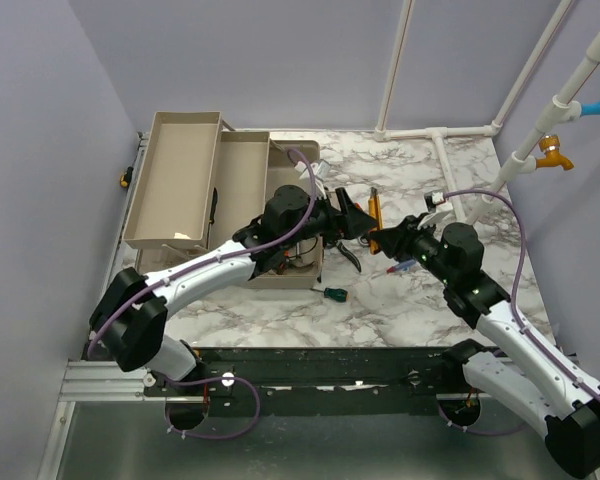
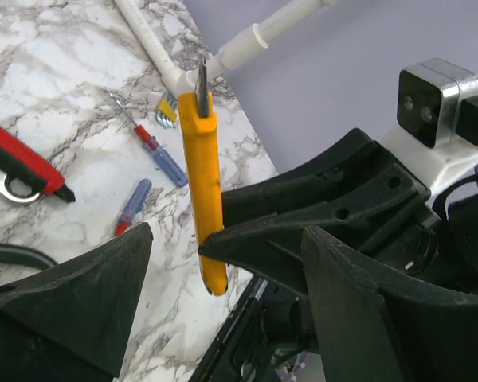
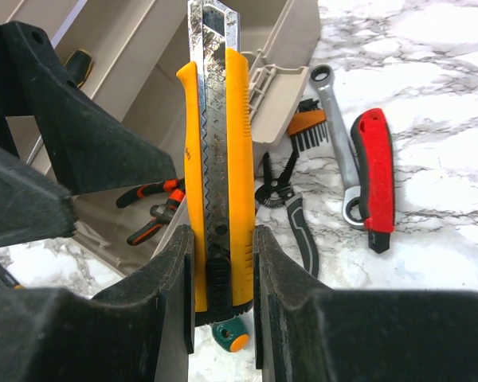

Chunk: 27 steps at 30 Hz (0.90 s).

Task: Pack the tool kit

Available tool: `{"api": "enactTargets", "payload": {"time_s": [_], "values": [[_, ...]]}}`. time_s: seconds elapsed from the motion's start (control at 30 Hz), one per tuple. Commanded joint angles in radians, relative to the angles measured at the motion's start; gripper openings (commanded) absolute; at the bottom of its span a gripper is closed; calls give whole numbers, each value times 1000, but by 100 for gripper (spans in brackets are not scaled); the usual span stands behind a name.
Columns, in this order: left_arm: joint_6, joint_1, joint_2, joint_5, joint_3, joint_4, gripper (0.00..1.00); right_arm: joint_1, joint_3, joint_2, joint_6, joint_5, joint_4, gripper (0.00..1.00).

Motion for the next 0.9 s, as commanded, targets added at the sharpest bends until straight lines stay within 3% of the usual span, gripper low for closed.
{"api": "enactTargets", "payload": {"time_s": [0.0,0.2,0.33,0.4,0.5,0.53,0.63,0.7,0.8,0.87], "values": [[15,-13,94,-1,92,93,75,12,32,-30,-29,90,-4,1],[-4,-14,195,-18,170,78,71,15,28,-41,-29,74,5,1],[-1,-14,242,-24,220,69,52,16,14,-59,-22,55,14,1],[7,-14,261,-25,243,68,37,16,10,-68,-18,40,18,1],[42,-13,275,-10,269,71,4,17,3,-88,-8,12,21,1],[55,-11,273,-6,270,71,0,17,3,-92,-6,2,19,6],[116,-8,241,25,251,89,0,17,-1,-99,8,2,-1,68],[160,0,208,67,221,104,0,17,-12,-118,20,15,-15,75],[212,25,145,164,156,133,0,17,-56,-186,46,33,-23,75],[175,64,110,302,103,189,0,17,-106,-252,51,0,1,75]]}}
